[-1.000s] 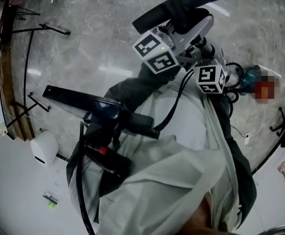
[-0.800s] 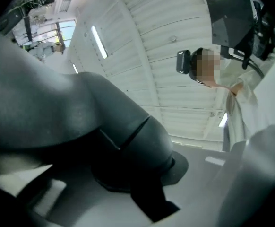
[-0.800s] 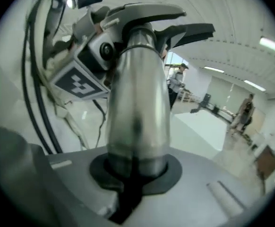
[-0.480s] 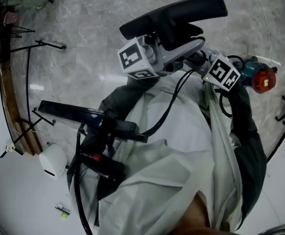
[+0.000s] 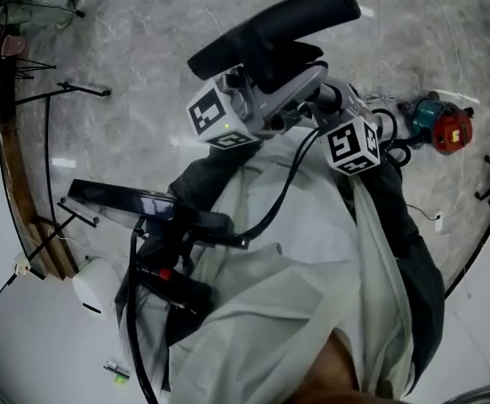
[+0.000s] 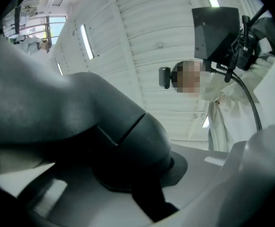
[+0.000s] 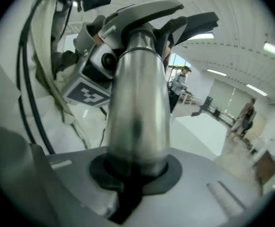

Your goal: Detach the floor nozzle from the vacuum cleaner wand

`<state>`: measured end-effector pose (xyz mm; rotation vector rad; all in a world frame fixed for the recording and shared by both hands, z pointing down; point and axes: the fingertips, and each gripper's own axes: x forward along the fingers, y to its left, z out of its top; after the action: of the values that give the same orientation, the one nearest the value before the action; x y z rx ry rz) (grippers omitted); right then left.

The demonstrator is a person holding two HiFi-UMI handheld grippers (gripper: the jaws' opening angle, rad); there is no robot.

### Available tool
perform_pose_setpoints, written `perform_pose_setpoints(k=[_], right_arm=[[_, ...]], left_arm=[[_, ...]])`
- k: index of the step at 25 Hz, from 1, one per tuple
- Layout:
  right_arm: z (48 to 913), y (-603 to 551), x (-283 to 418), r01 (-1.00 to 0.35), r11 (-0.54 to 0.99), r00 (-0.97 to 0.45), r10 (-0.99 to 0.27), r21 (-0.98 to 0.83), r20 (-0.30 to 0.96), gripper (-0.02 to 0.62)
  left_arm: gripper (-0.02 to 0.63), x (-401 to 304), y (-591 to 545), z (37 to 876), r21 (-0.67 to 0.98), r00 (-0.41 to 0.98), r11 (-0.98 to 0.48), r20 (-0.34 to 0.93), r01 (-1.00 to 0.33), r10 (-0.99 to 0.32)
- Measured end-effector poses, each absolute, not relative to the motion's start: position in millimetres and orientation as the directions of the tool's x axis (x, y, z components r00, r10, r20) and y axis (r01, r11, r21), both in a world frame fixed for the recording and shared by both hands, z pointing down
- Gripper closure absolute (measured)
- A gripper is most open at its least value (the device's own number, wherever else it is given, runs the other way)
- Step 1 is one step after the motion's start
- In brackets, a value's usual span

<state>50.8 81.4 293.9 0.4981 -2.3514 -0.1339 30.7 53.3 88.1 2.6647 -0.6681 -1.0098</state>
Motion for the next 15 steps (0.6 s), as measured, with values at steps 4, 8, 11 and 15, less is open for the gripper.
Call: perform_pose_setpoints(k=[4,8,11,15], right_arm=[[287.6,124.6,47.9,0.003,0.997,-0.789,0.052,-0.08,0.612,0.554],[279.4,138.4,53.0,0.136,0.967,-0.773,0.241,-0.217,0.587,0.557],[289.4,106.6,54.9,-0.104,0.994,-0.765,-0.067,-0.02,0.64,0.557],[301.5,66.5,70.5,-0.485,0.811,-0.558,-0.575,0.327,0.598,0.558]], left_arm=[[0.537,50.2,78.3,79.8,0.239,0.753,-0.951,-0.585,-0.196,-0.302],[0.538,55.1,83.1,73.9,0.203,0.756,-0.973,-0.618,-0.111,-0.215],[0.538,52.8,65.8,77.1,0.266,0.714,-0.942,-0.617,-0.205,-0.33],[0.538,44.5,41.1,101.0,0.414,0.645,-0.827,-0.522,-0.38,-0.558]])
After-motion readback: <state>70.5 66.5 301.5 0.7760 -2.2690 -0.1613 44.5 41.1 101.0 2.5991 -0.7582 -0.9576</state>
